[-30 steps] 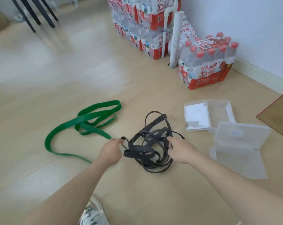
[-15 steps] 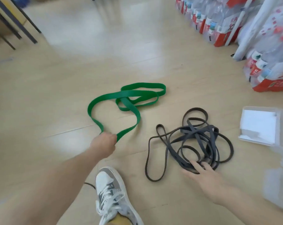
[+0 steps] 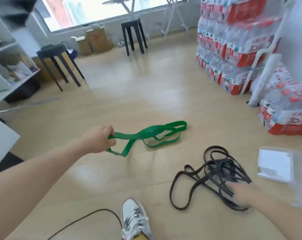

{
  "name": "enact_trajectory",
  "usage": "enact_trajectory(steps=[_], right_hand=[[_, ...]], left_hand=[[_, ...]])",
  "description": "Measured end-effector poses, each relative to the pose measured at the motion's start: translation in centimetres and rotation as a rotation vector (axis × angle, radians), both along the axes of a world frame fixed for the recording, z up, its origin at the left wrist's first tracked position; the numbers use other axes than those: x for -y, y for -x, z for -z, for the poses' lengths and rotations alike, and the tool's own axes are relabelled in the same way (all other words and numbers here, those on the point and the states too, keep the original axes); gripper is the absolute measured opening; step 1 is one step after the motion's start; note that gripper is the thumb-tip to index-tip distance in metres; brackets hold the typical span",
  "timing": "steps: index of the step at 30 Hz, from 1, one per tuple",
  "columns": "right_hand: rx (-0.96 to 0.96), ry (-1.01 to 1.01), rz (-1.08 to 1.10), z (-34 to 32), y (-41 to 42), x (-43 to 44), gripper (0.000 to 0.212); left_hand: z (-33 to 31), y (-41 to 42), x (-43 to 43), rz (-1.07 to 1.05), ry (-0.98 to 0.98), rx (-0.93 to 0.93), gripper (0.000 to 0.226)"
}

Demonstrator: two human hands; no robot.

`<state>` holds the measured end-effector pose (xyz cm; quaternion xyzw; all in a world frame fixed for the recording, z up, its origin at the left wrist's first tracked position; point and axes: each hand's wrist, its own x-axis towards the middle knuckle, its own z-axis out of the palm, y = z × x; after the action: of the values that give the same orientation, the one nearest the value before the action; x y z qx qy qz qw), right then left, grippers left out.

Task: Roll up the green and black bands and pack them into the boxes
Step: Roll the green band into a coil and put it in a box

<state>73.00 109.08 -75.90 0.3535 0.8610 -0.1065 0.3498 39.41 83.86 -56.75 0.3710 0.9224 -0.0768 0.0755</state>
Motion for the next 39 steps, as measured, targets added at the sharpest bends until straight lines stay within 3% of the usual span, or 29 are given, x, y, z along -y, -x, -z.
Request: enact_trajectory(steps=[6, 9, 15, 17, 18, 21, 23, 26, 29, 31, 33, 36, 39], right_hand=[[-0.528, 0.185, 0.027, -16.5, 4.2, 6.0, 0.085], [-0.71, 0.265, -0.048, -23.0, 5.2, 10.1, 0.094], [-0.915, 0.383, -0.021, -26.6, 8.3, 12.9, 0.122], [-0.972, 0.505, 0.046, -27.1, 10.0, 12.5, 0.117], [-0.992, 0.585, 0.068, -27.2, 10.8, 12.1, 0.104], [-1.043, 0.707, 0.152, -27.0, 13.6, 10.8, 0.031], [-1.115, 0.739, 0.233, -26.8, 15.6, 10.4, 0.011], [-1.233, 0.829, 0.297, -27.3, 18.3, 9.5, 0.011], [-1.326, 0.992, 0.366, -29.4, 20.1, 8.0, 0.014], [-1.365, 1.112, 0.384, -30.9, 20.7, 6.9, 0.014], [-1.388, 1.143, 0.373, -31.9, 21.0, 6.0, 0.014], [-1.417, 1.223, 0.466, -32.6, 20.9, 4.9, 0.018], [-1.369, 1.247, 0.527, -32.5, 20.4, 4.1, 0.038]], left_hand=[[-9.1, -8.8, 0.0, -0.094, -0.733, 0.428, 0.016], [-12.8, -11.4, 0.0, -0.007, -0.929, 0.423, 0.014], [-19.3, -12.5, -2.2, 0.144, -1.256, 0.46, 0.019], [-20.3, -12.2, -2.9, 0.186, -1.364, 0.534, 0.021], [-20.6, -11.8, -3.2, 0.209, -1.401, 0.567, 0.02], [-19.6, -9.6, -3.6, 0.184, -1.448, 0.656, 0.023], [-17.9, -7.5, -3.7, 0.081, -1.421, 0.715, 0.04], [-14.9, -4.9, -3.1, -0.122, -1.209, 0.663, 0.082], [-11.9, -4.7, -3.1, -0.161, -0.936, 0.884, 0.099], [-10.1, -5.8, -4.0, -0.034, -0.789, 0.995, 0.069], [-9.0, -6.9, -4.9, 0.038, -0.801, 1.033, 0.036], [-9.0, -7.1, -5.3, -0.011, -0.964, 0.931, 0.024], [-10.2, -6.4, -4.8, -0.07, -1.128, 0.911, 0.018]])
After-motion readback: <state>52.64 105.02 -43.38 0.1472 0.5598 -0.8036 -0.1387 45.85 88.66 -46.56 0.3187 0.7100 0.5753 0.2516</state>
